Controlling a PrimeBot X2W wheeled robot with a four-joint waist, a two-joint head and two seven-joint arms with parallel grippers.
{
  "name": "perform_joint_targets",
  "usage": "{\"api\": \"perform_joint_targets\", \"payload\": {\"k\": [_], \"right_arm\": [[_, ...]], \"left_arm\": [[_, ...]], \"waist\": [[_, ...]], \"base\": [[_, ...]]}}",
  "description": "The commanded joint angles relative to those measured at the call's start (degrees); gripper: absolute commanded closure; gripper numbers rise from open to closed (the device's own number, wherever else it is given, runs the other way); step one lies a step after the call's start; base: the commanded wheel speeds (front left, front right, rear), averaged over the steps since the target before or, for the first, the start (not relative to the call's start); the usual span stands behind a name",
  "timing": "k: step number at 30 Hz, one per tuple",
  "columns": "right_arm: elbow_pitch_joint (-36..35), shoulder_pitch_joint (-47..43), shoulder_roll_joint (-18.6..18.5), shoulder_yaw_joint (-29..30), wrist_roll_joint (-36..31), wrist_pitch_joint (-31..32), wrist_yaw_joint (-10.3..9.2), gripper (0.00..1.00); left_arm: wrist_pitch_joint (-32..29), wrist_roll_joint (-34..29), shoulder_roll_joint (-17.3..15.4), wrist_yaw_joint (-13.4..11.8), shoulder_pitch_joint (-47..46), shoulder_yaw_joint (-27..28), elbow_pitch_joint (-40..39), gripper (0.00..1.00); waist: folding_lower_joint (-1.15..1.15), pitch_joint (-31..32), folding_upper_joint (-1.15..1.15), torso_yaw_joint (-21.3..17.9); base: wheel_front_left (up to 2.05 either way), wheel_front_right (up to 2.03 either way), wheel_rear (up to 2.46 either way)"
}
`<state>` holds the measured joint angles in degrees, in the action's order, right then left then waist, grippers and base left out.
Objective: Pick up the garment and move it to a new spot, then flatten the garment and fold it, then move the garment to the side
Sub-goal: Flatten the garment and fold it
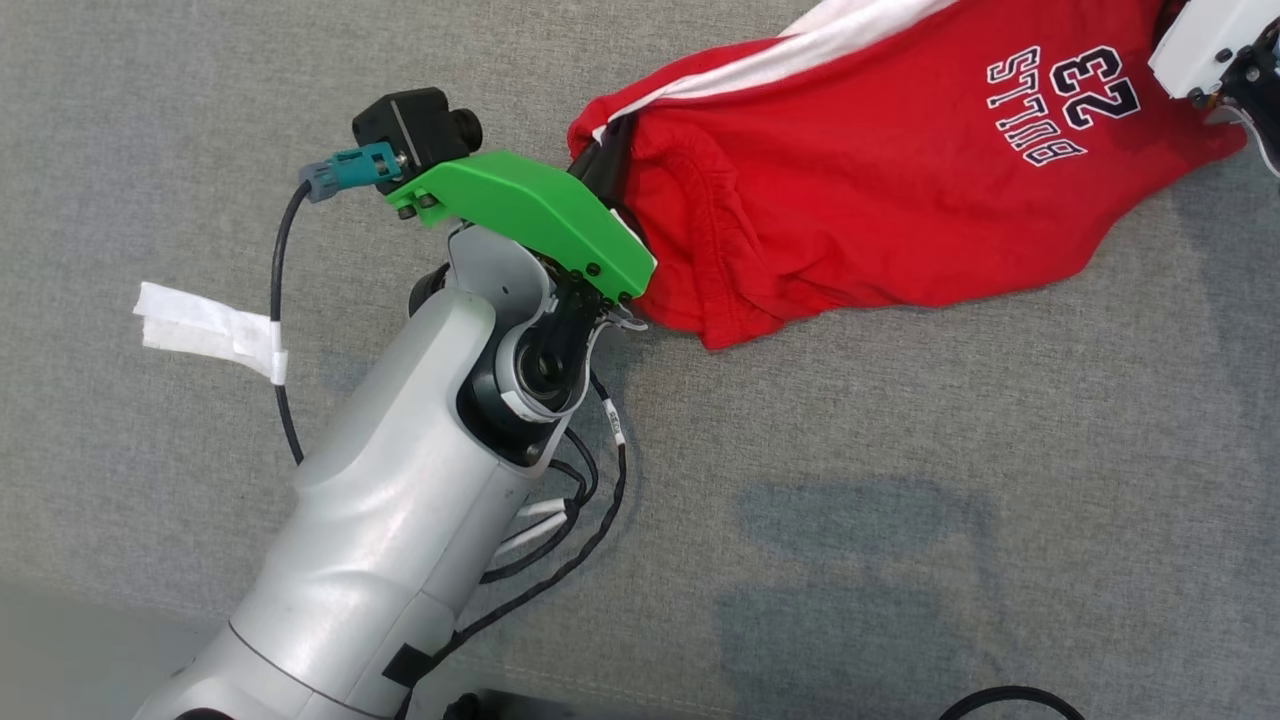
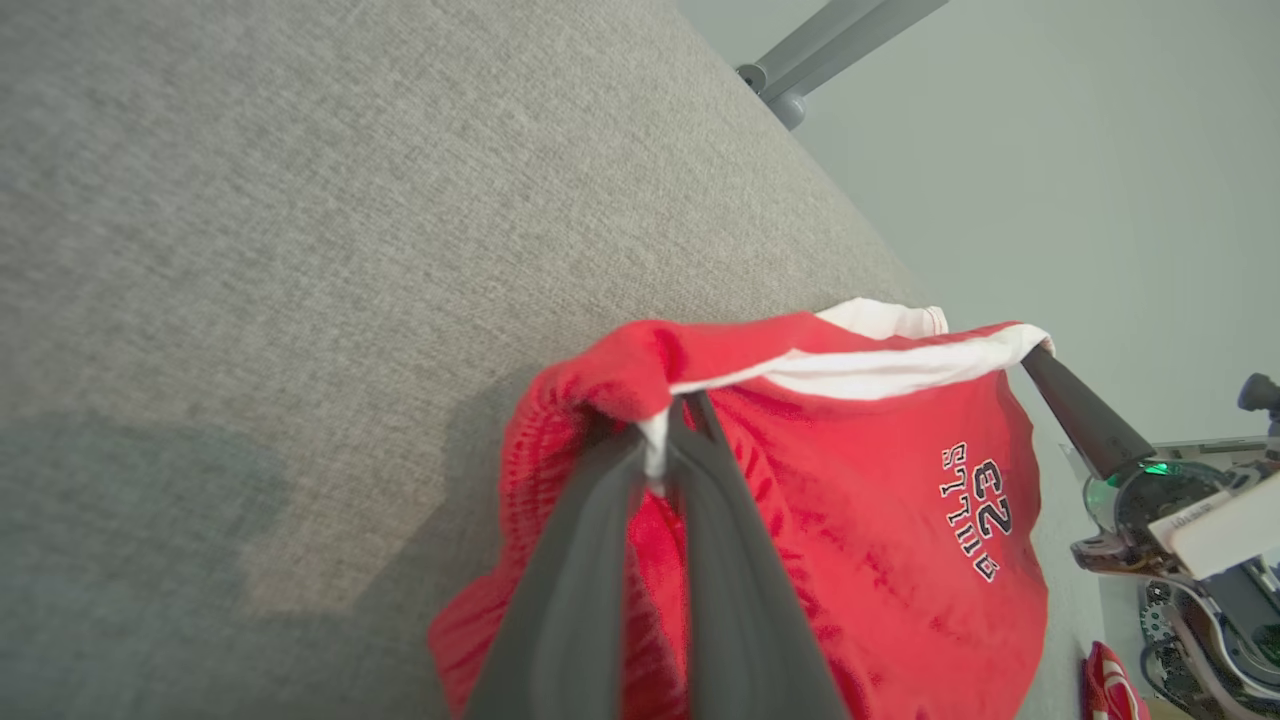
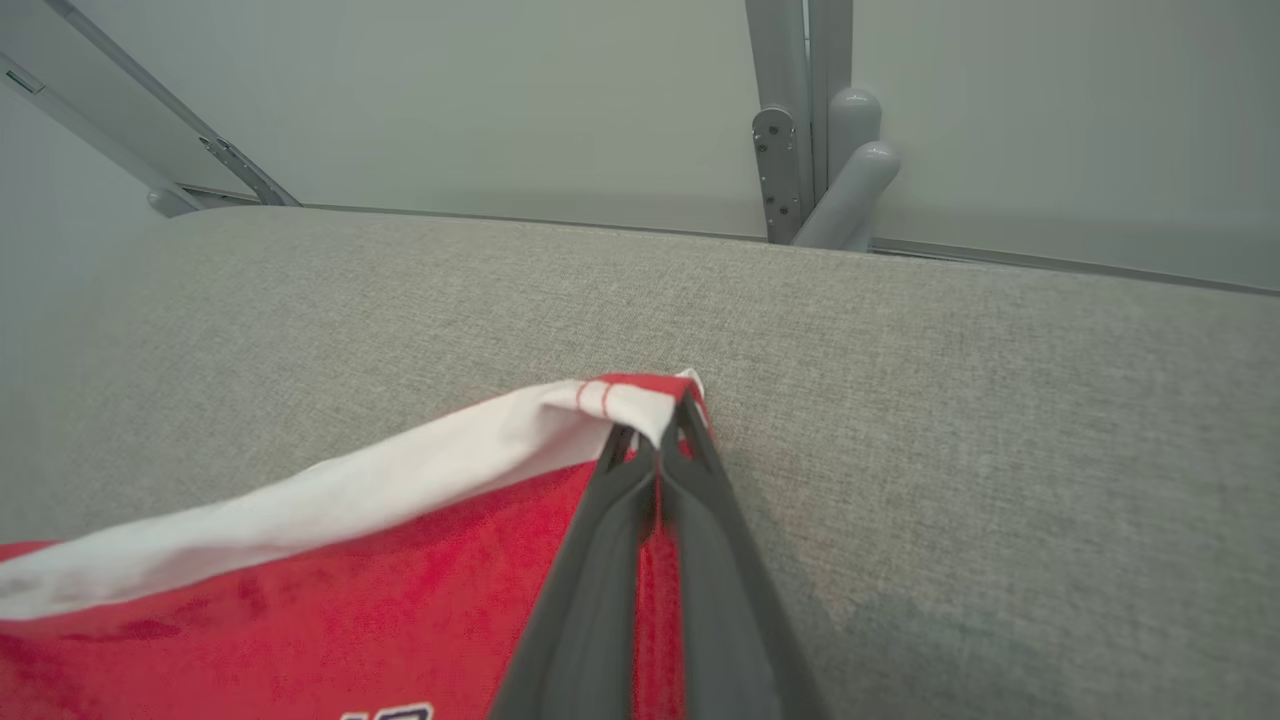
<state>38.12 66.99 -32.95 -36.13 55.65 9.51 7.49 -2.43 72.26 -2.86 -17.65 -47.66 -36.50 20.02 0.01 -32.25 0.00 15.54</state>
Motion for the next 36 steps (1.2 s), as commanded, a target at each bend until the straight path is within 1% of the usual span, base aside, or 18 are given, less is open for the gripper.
{"api": "perform_joint_targets", "payload": {"k": [1,3,4,6,7,8,9,14,16,19,22,24,28,30,32,34,36], "right_arm": [[1.2,0.6,0.1,-0.5,-0.5,0.2,0.0,1.0],[2.7,1.2,0.5,-1.2,-0.8,0.4,0.0,1.0],[3.2,1.3,0.8,-1.7,-0.9,0.6,0.0,1.0],[3.8,1.6,1.1,-2.7,-1.2,0.5,0.0,1.0],[3.7,1.7,1.2,-3.3,-1.4,0.5,0.0,0.6],[3.8,1.7,1.2,-3.8,-1.4,0.5,-0.01,0.14],[3.9,1.7,1.2,-4.4,-1.6,0.7,-0.01,0.0],[2.8,2.5,0.8,-6.1,-0.3,0.4,-0.01,0.0],[1.5,2.3,0.7,-6.7,0.2,0.1,0.0,0.0],[-1.1,1.8,-0.5,-7.4,0.8,-1.5,-0.01,0.0],[-3.6,0.6,-2.2,-8.4,-0.6,-4.4,-0.01,0.0],[-4.4,-0.4,-3.6,-8.4,-2.3,-7.1,-0.01,0.0],[-4.1,-2.8,-5.7,-7.8,-5.7,-11.2,-0.01,0.0],[-3.3,-4.3,-5.6,-7.4,-6.4,-10.9,0.0,0.0],[-2.5,-5.3,-5.4,-6.9,-6.8,-9.8,-0.01,0.0],[-1.5,-5.8,-5.2,-6.0,-6.3,-8.6,-0.01,0.0],[-0.1,-6.4,-4.7,-5.1,-5.6,-7.3,-0.01,0.0]], "left_arm": [[0.2,1.2,-0.1,-0.4,-0.9,-0.5,0.5,1.0],[-0.3,2.0,-0.1,-0.5,-1.5,-1.6,1.3,1.0],[-0.3,2.1,-0.1,-0.6,-1.8,-2.3,1.8,0.94],[0.0,3.0,-0.1,-0.5,-2.0,-3.1,2.4,0.64],[0.1,3.1,-0.1,-0.5,-2.3,-3.5,2.7,0.53],[0.4,3.3,-0.1,-0.4,-2.6,-3.8,3.0,0.0],[0.5,3.5,-0.1,-0.4,-2.8,-4.0,3.3,0.0],[1.2,3.8,-0.4,-0.2,-3.2,-3.8,4.7,0.0],[2.1,2.2,-1.6,0.5,-3.3,-4.4,4.1,0.0],[4.1,-1.1,-3.6,1.2,-2.7,-6.2,1.6,0.0],[7.5,-6.2,-6.9,1.3,-1.2,-8.6,-2.1,0.0],[10.4,-9.8,-8.9,0.6,0.3,-10.4,-4.7,0.0],[14.0,-15.2,-12.6,-2.3,4.2,-12.7,-9.8,0.0],[15.3,-17.2,-14.1,-3.6,6.6,-13.4,-12.4,0.0],[16.5,-20.6,-16.1,-4.9,8.4,-14.2,-14.6,0.0],[17.3,-23.9,-17.2,-6.4,10.1,-13.8,-16.3,0.0],[17.6,-27.1,-17.6,-7.4,12.0,-13.1,-17.5,0.0]], "waist": [[-0.01,0.3,0.0,0.3],[-0.01,0.5,0.0,0.6],[-0.01,0.6,0.0,0.6],[-0.01,0.7,0.0,0.6],[-0.01,0.7,0.0,0.6],[-0.01,0.7,0.0,0.5],[-0.01,0.7,0.0,0.4],[-0.01,1.6,0.0,-0.8],[-0.01,2.2,0.0,-1.5],[-0.01,3.1,0.0,-2.4],[-0.01,4.4,0.0,-3.1],[-0.01,5.7,0.0,-3.2],[-0.01,7.5,0.0,-2.8],[-0.01,7.7,0.0,-2.4],[-0.01,7.5,0.0,-1.6],[-0.01,7.0,0.0,-0.5],[-0.01,6.3,0.0,0.6]], "base": [[0.0,0.0,0.0],[0.0,0.0,0.0],[0.0,0.0,0.0],[0.0,0.0,0.0],[0.0,0.0,0.0],[0.0,0.0,0.0],[0.0,0.0,0.0],[0.0,0.0,0.0],[0.0,0.0,0.0],[0.0,0.0,0.0],[0.0,0.0,0.0],[0.0,0.0,0.0],[0.0,0.0,0.0],[0.0,0.0,0.0],[0.0,0.0,0.0],[0.0,0.0,0.0],[0.0,0.0,0.0]]}}
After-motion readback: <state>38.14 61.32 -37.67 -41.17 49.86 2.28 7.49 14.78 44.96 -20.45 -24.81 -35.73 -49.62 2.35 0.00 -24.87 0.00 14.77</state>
